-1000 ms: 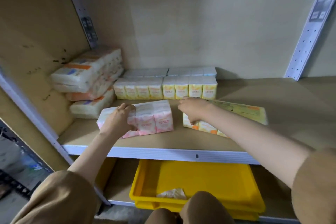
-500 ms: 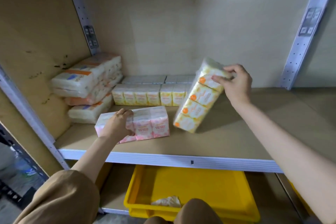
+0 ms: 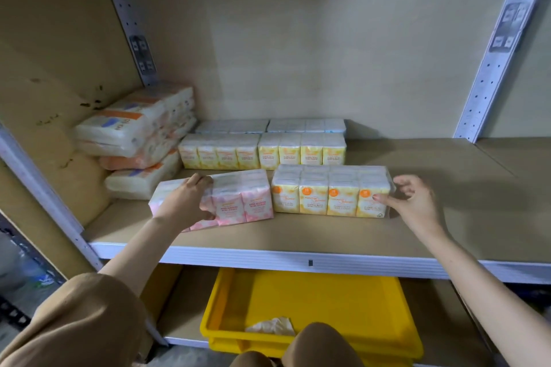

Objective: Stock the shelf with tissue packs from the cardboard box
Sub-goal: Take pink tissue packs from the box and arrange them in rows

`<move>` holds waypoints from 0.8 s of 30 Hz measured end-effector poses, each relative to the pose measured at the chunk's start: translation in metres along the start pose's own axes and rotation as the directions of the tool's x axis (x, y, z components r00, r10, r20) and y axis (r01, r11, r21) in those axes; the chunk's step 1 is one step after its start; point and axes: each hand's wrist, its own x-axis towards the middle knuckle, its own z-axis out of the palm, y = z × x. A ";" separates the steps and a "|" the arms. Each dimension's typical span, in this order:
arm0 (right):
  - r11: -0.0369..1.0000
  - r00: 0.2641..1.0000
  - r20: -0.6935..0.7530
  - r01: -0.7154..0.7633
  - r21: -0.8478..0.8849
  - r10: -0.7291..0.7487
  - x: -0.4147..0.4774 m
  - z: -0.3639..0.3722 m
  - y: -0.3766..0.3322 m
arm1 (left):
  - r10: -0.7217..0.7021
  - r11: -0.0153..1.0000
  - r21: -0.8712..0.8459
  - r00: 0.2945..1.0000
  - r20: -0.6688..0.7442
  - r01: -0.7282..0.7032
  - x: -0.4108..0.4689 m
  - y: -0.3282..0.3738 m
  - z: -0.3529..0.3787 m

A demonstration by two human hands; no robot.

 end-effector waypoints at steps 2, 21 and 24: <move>0.981 0.989 -0.041 0.134 -0.142 -0.141 0.000 0.001 -0.017 | 0.018 0.996 0.091 1.000 -0.011 -0.017 -0.003 0.001 -0.001; 0.603 0.838 0.468 0.534 -0.593 -0.282 0.054 0.102 -0.066 | 0.048 0.996 -0.071 0.993 -0.111 -0.056 0.090 -0.036 0.022; 0.560 0.823 0.474 0.563 -0.608 -0.313 0.063 0.120 -0.071 | 0.062 0.996 -0.061 0.990 -0.125 -0.070 0.107 -0.043 0.024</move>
